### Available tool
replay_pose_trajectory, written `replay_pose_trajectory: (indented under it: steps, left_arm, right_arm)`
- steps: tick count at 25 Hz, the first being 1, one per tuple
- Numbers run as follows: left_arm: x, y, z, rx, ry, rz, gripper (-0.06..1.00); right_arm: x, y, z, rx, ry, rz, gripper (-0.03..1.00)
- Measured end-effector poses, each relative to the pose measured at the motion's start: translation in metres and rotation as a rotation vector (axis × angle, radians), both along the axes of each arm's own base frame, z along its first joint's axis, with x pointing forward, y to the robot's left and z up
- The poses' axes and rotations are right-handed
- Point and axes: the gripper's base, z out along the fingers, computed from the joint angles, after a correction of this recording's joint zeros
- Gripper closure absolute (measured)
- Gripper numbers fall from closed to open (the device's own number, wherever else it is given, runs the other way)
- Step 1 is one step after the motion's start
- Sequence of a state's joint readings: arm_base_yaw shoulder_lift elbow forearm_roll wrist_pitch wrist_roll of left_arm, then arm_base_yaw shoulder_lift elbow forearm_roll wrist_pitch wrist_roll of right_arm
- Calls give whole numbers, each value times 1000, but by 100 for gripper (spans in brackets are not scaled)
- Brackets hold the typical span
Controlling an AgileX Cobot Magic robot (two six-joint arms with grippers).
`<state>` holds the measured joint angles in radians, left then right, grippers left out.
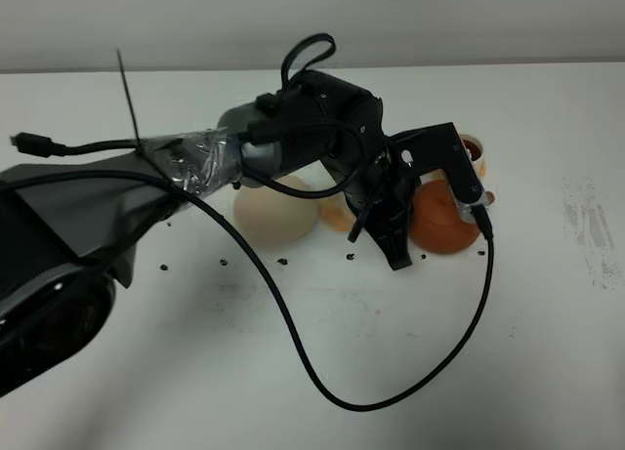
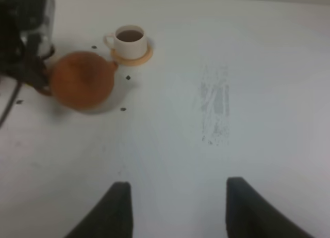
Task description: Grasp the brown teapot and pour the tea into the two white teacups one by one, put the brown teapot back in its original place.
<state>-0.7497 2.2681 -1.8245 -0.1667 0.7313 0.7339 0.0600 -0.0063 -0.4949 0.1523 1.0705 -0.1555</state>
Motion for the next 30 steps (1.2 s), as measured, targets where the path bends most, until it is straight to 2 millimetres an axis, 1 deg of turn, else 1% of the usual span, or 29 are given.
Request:
replay_pose_trajectory:
  steps: [3,5,7,8,11,14,17,19,21,25,30]
  left_arm:
    - [-9,8,36,-45,-50,2,83]
    - [-16,19,52,-62,-63,19,83]
    - [-21,35,62,-66,-52,64,83]
    - [-23,45,69,-73,-50,92,83]
    - [-24,83,82,-86,-25,225,83]
    - [-23,127,91,-96,-10,372,83]
    - [-19,160,90,-85,9,488,83]
    - [-16,174,83,-70,24,542,83]
    - [-14,183,74,-54,43,574,83]
    - [-7,187,53,-42,56,601,83]
    - [3,184,19,-17,87,614,83]
  right_arm:
    - [0,0,0,0,0,0,54]
    - [0,0,0,0,0,0,54]
    - [0,0,0,0,0,0,54]
    - [0,0,0,0,0,0,54]
    - [0,0,0,0,0,0,54]
    - [0,0,0,0,0,0,54]
    - [0,0,0,0,0,0,54]
    - [0,0,0,0,0,0,54]
    - [0,0,0,0,0,0,54]
    - [0,0,0,0,0,0,54]
    - [0,0,0,0,0,0,54]
